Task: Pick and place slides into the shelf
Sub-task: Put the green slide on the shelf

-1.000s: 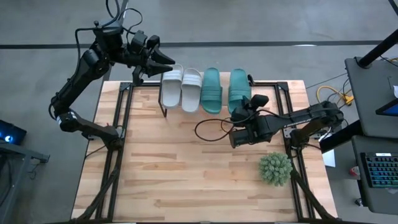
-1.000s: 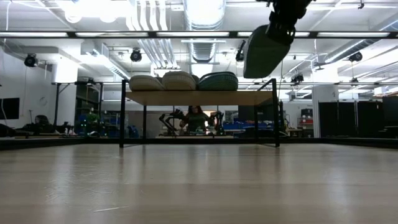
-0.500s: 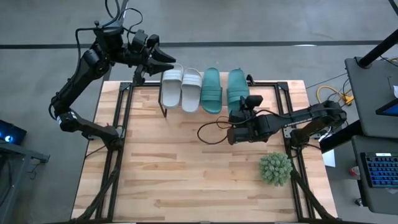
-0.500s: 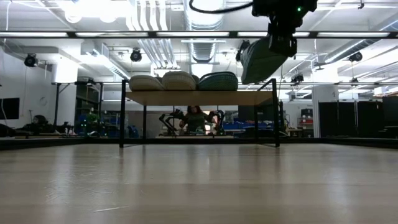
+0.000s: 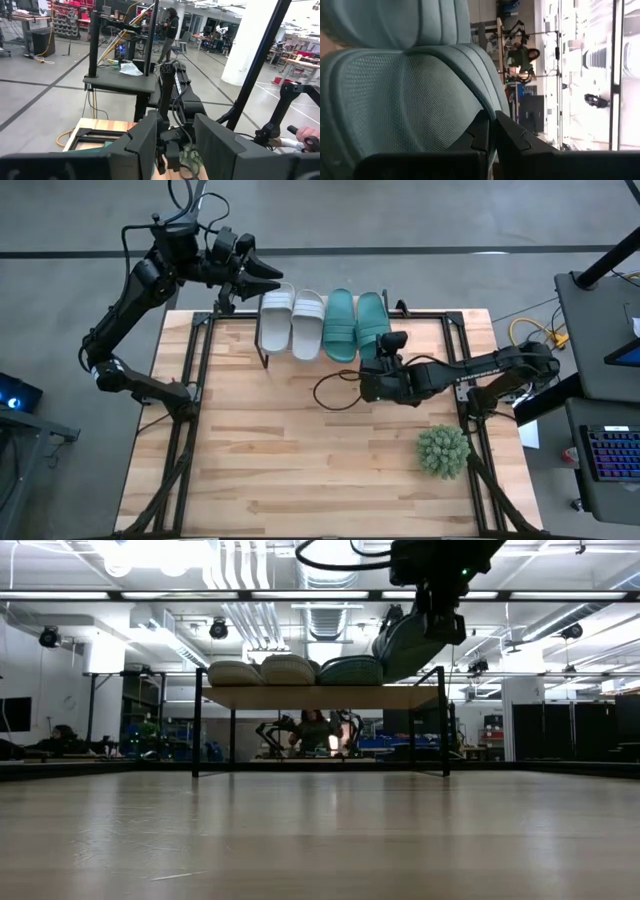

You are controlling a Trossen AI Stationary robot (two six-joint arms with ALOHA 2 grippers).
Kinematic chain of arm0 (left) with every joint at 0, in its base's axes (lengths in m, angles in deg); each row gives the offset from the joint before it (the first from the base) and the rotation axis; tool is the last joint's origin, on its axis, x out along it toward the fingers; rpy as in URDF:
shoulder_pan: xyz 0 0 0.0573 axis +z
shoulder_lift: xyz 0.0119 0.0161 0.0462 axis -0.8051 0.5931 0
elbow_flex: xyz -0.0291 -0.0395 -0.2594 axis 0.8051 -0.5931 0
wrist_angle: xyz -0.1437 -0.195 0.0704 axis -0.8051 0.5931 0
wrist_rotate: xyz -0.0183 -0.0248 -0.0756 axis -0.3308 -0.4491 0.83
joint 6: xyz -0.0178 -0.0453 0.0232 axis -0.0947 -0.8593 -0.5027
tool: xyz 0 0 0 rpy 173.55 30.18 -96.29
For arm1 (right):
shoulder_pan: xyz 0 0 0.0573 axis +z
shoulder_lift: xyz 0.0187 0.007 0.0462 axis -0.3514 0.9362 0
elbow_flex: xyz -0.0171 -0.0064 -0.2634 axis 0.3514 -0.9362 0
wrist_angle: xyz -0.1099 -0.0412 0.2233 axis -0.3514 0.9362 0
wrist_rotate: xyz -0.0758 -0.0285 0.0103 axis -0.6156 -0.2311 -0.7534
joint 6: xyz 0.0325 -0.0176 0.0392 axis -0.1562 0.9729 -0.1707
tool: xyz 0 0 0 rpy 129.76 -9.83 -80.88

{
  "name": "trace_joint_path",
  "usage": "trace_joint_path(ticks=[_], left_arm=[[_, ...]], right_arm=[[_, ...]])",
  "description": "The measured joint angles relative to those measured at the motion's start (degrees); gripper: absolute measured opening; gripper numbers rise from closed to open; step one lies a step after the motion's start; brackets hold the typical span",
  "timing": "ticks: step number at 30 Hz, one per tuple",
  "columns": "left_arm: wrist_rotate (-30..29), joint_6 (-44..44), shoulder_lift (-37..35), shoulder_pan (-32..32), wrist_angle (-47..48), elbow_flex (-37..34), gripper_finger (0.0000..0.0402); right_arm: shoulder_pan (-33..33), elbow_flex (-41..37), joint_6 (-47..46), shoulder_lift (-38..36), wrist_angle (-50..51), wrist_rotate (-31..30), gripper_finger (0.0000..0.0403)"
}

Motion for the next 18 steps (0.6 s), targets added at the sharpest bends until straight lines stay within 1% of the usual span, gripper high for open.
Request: trace_joint_path(ticks=[5, 9, 13, 16, 18], left_arm=[[0.0, -0.03, 0.0, 0.0, 0.84, 0.0, 0.0118], [0.02, -0.03, 0.0, -0.01, 0.8, 0.0, 0.0118], [0.02, -0.03, 0.04, 0.0, 0.78, 0.0, 0.0118], [0.04, -0.03, 0.04, -0.01, 0.73, 0.0, 0.0118], [0.04, -0.04, 0.04, 0.0, 0.73, 0.0, 0.0118]], right_arm=[[-2.9, -1.44, 0.88, -1.34, -1.99, 2.66, 0.0008], [-4.58, -2.03, 2.4, -2.01, -2.62, 3.2, 0.0008], [-5.87, -1.79, 3.79, -2.3, -5.84, 7.12, 0.0008], [-6.1, -1.92, 6.37, -2.3, -10.09, 7.9, 0.0008], [-6.19, -2.0, 7.0, -2.3, -10.94, 8.04, 0.0008]])
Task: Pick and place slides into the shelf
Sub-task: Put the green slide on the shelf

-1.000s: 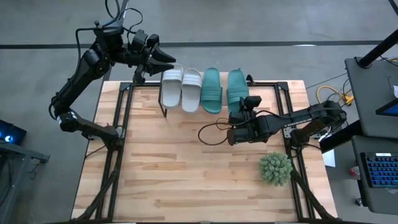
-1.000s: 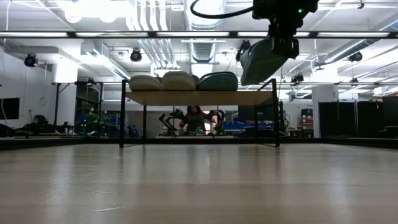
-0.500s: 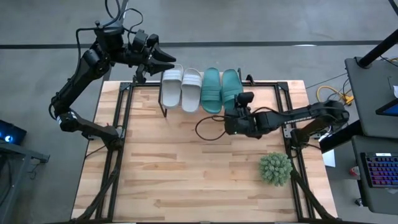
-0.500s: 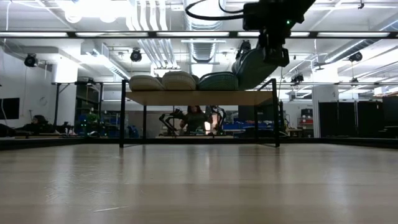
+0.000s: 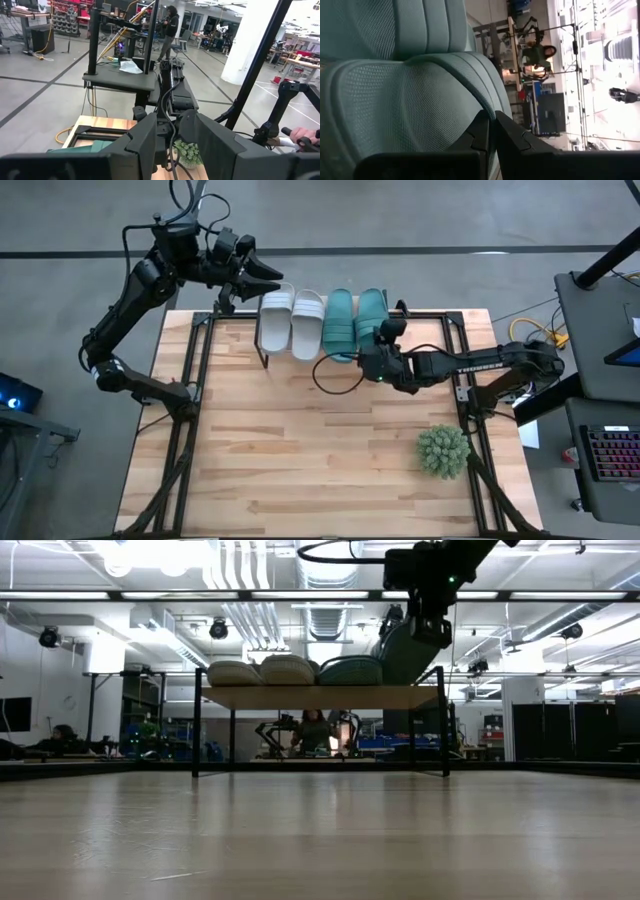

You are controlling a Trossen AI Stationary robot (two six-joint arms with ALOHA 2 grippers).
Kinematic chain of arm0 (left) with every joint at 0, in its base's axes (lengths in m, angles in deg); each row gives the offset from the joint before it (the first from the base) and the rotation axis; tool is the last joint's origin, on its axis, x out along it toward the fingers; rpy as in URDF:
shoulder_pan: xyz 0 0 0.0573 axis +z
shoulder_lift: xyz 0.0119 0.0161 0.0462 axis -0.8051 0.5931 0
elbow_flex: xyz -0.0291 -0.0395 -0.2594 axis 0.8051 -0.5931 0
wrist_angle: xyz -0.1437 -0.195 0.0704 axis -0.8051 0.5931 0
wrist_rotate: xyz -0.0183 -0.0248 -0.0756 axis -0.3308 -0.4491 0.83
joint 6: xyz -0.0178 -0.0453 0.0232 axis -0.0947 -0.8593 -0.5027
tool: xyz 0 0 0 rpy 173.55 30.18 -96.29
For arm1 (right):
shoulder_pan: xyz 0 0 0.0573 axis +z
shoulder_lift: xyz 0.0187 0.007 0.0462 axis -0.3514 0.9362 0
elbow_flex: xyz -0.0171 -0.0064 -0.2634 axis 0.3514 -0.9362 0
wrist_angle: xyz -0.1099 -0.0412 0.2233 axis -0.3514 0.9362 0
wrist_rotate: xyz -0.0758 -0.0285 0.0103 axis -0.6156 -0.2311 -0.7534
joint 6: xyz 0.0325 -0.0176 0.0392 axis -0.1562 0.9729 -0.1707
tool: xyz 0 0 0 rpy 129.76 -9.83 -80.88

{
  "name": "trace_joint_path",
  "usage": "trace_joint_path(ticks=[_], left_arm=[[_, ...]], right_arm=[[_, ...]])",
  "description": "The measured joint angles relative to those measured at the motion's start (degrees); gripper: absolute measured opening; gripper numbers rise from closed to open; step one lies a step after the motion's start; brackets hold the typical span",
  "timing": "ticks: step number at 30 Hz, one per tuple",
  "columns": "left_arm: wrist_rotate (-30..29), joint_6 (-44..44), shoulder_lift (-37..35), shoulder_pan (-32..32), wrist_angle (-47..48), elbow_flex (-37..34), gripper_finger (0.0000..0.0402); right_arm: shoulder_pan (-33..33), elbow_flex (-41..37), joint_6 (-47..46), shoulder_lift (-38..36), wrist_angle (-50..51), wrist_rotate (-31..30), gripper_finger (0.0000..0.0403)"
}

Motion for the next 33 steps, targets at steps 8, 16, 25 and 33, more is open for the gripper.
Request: trace_joint_path(ticks=[8, 16, 25, 33], left_arm=[[0.01, -0.08, 0.0, -0.01, -0.24, 0.0, 0.0118], [0.02, -0.08, 0.0, -0.02, -0.26, 0.0, 0.0118], [0.02, -0.06, 0.0, 0.0, -0.28, 0.0, 0.0118], [0.02, -0.04, 0.0, 0.0, -0.28, 0.0, 0.0118]], right_arm=[[-0.26, -0.11, -6.92, -0.02, -0.28, 2.68, 0.0008], [-1.27, -0.11, -17.03, -0.02, -0.2, 7.91, 0.0008], [-1.44, -0.18, -18.69, -0.66, -0.01, 5.65, 0.0008], [-1.48, 0.43, -19.19, -4.06, -2.24, 2.2, 0.0008]])
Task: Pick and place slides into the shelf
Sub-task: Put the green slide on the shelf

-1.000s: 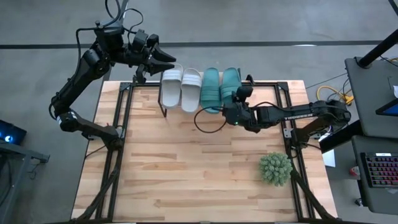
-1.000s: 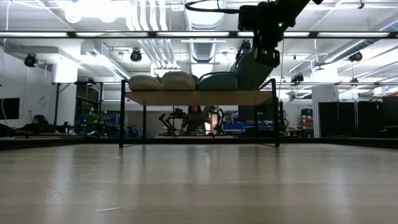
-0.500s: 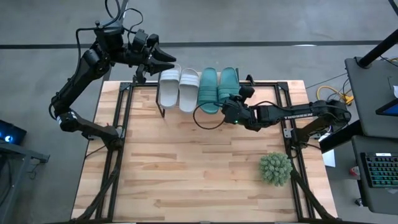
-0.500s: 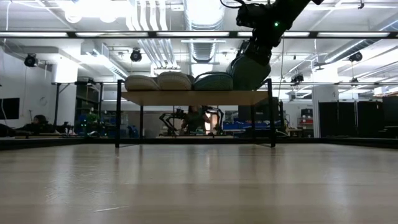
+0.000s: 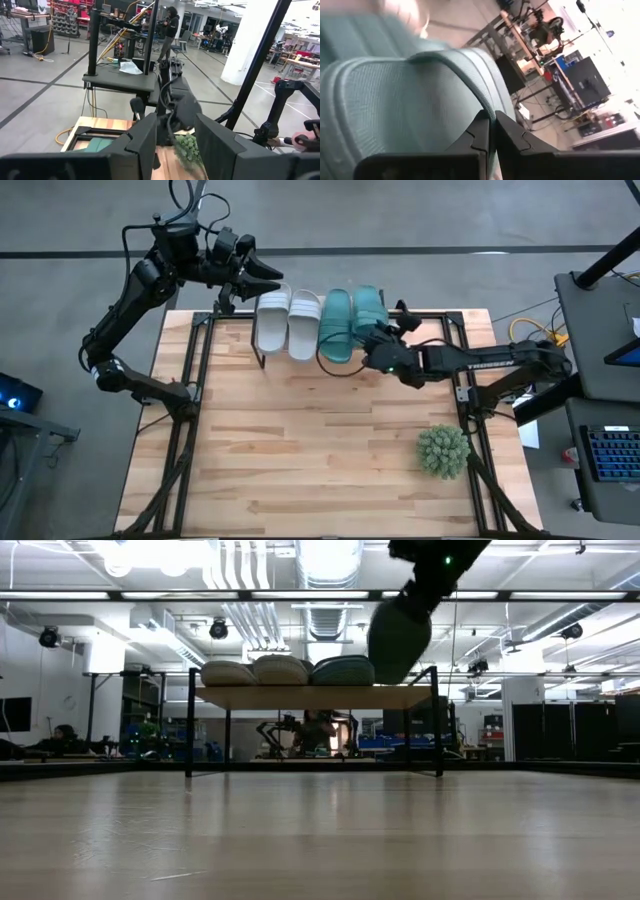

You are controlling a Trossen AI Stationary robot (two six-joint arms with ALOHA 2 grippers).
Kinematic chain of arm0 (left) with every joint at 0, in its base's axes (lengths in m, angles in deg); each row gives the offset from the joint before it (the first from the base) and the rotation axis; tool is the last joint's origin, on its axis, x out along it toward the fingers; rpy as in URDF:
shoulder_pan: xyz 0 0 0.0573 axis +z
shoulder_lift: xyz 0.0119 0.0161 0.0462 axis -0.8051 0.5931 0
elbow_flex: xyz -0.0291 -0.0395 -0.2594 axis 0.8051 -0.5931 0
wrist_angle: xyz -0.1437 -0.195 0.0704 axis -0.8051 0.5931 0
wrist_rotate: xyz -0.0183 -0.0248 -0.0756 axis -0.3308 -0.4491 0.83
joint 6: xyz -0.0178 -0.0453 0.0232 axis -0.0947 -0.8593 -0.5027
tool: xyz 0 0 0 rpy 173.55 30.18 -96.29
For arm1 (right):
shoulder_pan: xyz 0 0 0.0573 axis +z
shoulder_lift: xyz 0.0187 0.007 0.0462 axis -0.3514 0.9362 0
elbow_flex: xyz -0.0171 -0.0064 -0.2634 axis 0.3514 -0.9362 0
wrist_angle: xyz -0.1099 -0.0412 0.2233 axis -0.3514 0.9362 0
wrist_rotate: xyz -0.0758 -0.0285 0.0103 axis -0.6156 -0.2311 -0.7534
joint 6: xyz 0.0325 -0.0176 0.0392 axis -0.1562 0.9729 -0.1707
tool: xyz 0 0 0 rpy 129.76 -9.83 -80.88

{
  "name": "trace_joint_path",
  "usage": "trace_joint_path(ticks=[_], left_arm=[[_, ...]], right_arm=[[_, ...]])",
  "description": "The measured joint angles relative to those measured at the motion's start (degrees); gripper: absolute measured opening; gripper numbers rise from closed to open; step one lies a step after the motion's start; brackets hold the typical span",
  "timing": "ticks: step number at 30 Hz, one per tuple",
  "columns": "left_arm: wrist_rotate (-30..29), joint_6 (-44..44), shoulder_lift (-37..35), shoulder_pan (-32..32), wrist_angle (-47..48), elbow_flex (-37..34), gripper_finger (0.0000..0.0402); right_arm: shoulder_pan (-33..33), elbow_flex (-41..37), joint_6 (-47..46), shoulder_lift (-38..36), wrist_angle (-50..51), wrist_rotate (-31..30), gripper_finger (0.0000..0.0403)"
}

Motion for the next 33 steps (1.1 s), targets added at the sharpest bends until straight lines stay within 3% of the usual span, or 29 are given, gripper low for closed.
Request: trace_joint_path(ticks=[9, 17, 24, 33], left_arm=[[0.0, 0.03, 0.0, 0.0, 0.02, 0.0, 0.0118], [0.02, 0.16, 0.0, -0.02, 0.07, 0.0, 0.0118], [0.01, 0.09, 0.0, 0.0, 0.16, 0.0, 0.0118], [0.02, 0.07, 0.11, -0.02, 0.28, 0.0, 0.0118]], right_arm=[[0.03, -0.38, -9.75, -3.93, -5.05, -0.06, 0.0008], [0.03, -1.83, -18.17, -2.09, -4.82, -0.25, 0.0008], [0.14, -5.4, -19.88, -1.69, -4.77, -2.82, 0.0008], [1.08, -9.17, -17.9, -1.86, -4.92, -0.7, 0.0008]])
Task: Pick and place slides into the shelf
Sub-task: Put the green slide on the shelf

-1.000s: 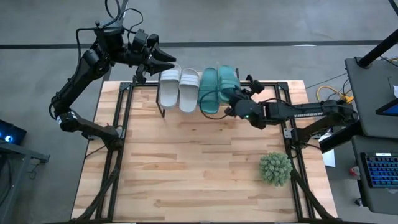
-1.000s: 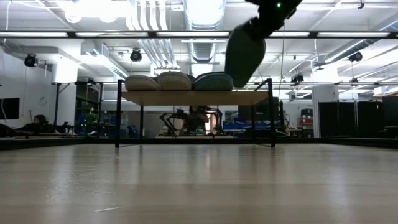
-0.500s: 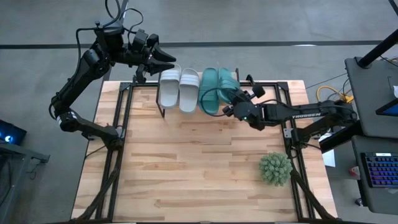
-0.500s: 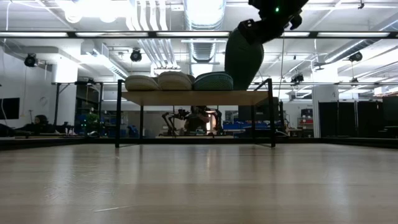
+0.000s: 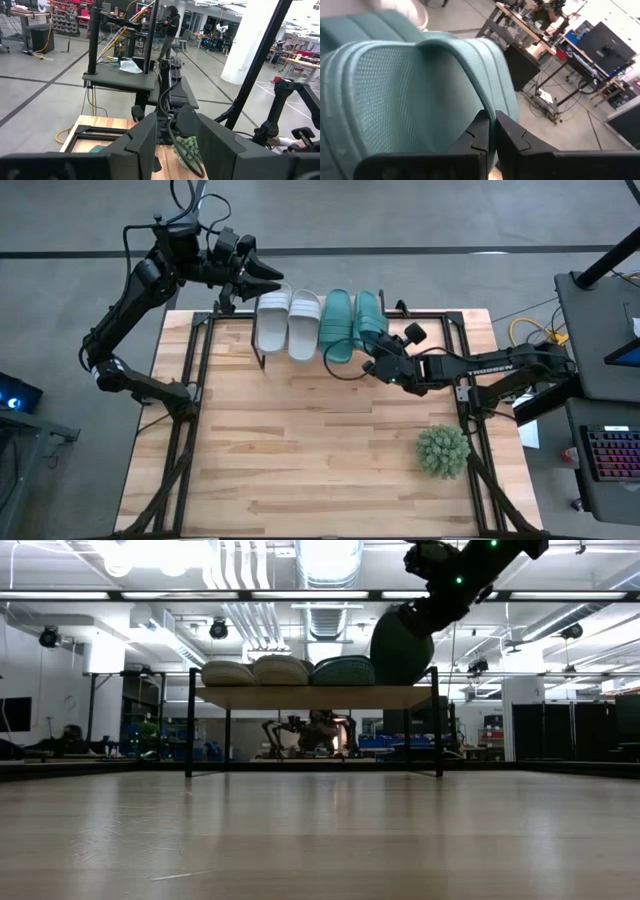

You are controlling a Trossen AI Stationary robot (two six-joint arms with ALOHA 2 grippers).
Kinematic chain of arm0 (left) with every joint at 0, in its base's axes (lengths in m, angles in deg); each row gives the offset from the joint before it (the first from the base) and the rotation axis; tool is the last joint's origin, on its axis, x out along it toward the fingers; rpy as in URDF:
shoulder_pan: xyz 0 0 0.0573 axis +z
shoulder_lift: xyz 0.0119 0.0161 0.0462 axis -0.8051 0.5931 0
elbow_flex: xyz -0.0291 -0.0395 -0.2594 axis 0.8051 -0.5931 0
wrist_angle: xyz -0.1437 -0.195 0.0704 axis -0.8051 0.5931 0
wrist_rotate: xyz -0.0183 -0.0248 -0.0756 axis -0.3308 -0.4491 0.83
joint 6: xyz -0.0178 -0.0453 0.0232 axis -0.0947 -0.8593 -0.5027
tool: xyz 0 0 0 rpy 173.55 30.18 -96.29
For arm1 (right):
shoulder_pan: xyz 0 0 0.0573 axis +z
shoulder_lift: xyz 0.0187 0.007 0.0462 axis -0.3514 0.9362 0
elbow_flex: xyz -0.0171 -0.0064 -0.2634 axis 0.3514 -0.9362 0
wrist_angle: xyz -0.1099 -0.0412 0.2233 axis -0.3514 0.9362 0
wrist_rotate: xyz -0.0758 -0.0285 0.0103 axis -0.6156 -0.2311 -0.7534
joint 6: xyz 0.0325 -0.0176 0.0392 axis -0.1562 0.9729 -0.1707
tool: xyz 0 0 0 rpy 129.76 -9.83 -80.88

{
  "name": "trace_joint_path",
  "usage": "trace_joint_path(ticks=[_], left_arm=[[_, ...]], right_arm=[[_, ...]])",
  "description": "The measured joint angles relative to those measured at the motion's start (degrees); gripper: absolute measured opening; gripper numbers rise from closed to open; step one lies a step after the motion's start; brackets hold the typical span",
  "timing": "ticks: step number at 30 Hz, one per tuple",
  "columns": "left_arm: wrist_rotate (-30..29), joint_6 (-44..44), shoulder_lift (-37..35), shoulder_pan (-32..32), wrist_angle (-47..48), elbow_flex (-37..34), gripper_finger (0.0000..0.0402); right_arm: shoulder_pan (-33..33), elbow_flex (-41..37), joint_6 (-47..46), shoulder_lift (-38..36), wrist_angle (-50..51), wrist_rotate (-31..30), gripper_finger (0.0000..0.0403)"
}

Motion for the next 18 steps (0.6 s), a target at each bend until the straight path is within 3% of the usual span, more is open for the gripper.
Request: trace_joint_path(ticks=[9, 18], left_arm=[[0.0, -0.04, 0.02, 0.01, -0.02, 0.0, 0.0118], [-0.01, -0.17, 0.02, 0.01, -0.07, 0.0, 0.0118]], right_arm=[[0.15, -1.32, 6.79, 0.0, 0.15, 0.69, 0.0008], [0.09, -1.3, 20.94, 0.0, 0.38, 0.44, 0.0008]])
